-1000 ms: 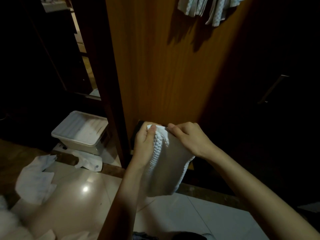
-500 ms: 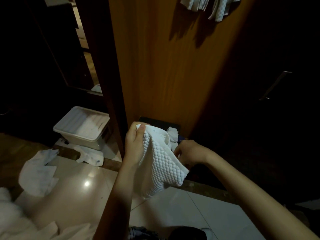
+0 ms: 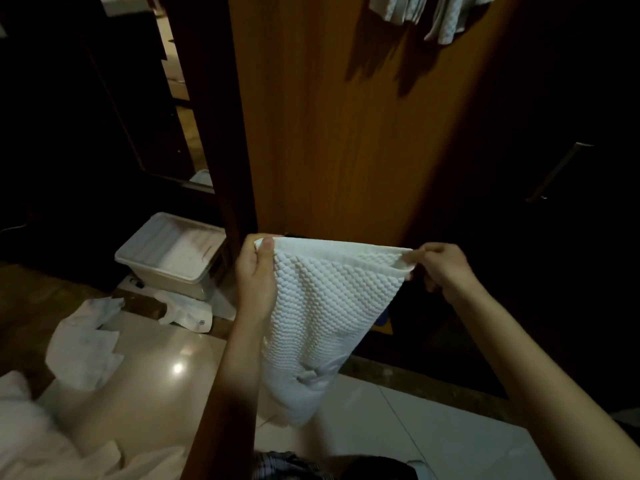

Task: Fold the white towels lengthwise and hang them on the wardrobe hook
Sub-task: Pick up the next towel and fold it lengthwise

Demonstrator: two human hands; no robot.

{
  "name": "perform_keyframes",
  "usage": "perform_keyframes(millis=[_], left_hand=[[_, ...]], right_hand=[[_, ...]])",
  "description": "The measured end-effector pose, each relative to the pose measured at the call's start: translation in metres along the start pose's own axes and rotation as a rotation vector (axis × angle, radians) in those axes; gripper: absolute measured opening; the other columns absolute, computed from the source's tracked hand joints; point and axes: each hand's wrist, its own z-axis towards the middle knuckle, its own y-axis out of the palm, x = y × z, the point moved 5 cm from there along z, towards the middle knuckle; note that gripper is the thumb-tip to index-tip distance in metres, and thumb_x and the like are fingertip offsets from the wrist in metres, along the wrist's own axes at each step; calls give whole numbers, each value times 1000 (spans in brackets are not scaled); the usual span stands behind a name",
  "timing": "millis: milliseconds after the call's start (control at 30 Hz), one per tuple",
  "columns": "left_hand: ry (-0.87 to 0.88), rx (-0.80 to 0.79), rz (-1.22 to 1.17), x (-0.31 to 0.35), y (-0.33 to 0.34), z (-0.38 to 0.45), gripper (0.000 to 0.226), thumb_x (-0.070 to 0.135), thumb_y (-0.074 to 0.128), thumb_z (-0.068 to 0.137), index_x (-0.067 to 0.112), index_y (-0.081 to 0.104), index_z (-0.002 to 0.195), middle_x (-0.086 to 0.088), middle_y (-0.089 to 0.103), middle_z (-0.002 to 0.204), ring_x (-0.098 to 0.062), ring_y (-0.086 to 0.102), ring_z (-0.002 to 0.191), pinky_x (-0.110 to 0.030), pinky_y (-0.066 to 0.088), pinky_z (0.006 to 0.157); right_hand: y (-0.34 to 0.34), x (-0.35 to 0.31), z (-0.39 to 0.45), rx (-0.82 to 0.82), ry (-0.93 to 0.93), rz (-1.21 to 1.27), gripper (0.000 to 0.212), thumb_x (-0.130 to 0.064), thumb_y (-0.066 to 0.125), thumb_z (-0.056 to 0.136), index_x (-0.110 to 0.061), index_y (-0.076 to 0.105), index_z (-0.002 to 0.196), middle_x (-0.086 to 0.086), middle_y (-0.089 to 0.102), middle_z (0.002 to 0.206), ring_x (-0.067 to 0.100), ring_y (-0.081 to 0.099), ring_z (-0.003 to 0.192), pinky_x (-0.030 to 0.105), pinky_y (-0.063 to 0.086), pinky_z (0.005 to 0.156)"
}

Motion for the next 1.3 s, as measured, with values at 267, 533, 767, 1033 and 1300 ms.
perform_keyframes(millis=[267, 533, 767, 1033, 1300], left_hand=[[93, 12, 414, 4, -13, 9, 23, 24, 44, 99, 9, 61, 99, -11, 65, 93, -27, 56, 90, -36, 43, 78], [193, -137, 607, 25, 13, 3, 20, 35, 43, 97, 23, 57, 91, 6, 56, 71, -17, 55, 70, -31, 41, 60], [-55, -156, 138, 16, 12, 8, 22, 20, 46, 98, 24, 54, 78, -9, 59, 83, -12, 70, 71, -12, 49, 51], [-5, -152, 23, 13, 3, 23, 25, 15, 44, 99, 21, 55, 77, -9, 55, 84, -23, 61, 82, -17, 55, 66], [-161, -49, -123, 3, 0, 20, 21, 18, 45, 99, 16, 57, 82, -12, 62, 89, -21, 68, 84, -24, 58, 71]], right_hand=[[-14, -28, -9, 172, -444, -462, 16, -20, 68, 80, -19, 54, 73, -4, 60, 67, 17, 59, 64, 32, 48, 58], [3, -11, 12, -237, -645, -902, 29, 0, 57, 82, -24, 72, 87, 0, 52, 109, 18, 52, 103, 34, 48, 83], [-5, 1, 19, -282, -655, -1034, 34, -41, 42, 92, -28, 69, 108, -8, 67, 116, 16, 61, 101, 30, 44, 77], [6, -24, 1, -13, -985, -937, 32, -27, 64, 87, -15, 49, 61, -1, 55, 62, 24, 58, 59, 30, 40, 63], [6, -40, 1, 107, -827, -586, 32, -16, 62, 87, -18, 31, 85, -7, 43, 61, 21, 51, 51, 26, 29, 46]])
